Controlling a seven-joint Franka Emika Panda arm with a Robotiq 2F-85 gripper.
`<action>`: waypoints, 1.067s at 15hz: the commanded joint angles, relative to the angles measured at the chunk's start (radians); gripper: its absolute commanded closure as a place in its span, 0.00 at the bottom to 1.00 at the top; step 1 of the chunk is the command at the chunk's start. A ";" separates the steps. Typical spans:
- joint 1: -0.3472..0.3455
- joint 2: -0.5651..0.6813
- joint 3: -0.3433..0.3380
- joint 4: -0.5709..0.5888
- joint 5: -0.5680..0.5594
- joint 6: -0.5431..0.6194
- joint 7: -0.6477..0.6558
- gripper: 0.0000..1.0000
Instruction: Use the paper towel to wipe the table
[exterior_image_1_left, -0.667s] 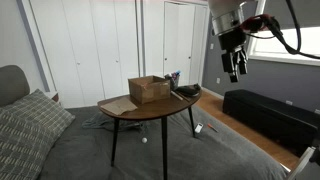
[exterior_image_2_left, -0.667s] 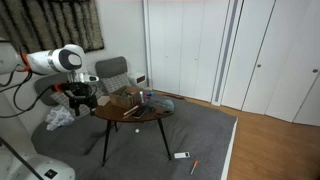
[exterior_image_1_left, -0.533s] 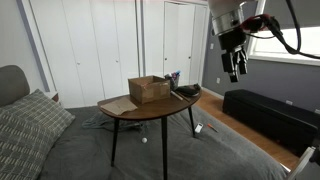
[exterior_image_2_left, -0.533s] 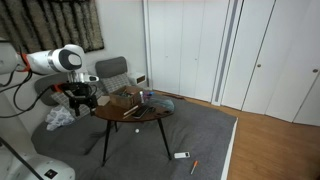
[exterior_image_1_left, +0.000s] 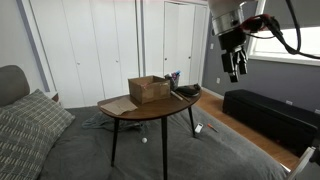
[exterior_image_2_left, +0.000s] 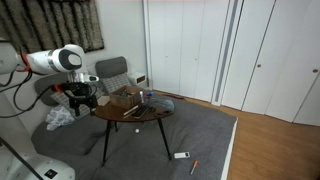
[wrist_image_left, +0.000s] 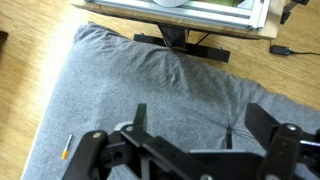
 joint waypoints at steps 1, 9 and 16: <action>0.018 0.020 -0.007 0.019 -0.014 -0.019 0.019 0.00; 0.110 0.195 0.108 0.306 0.038 0.067 0.095 0.00; 0.150 0.464 0.234 0.584 -0.037 0.165 0.316 0.00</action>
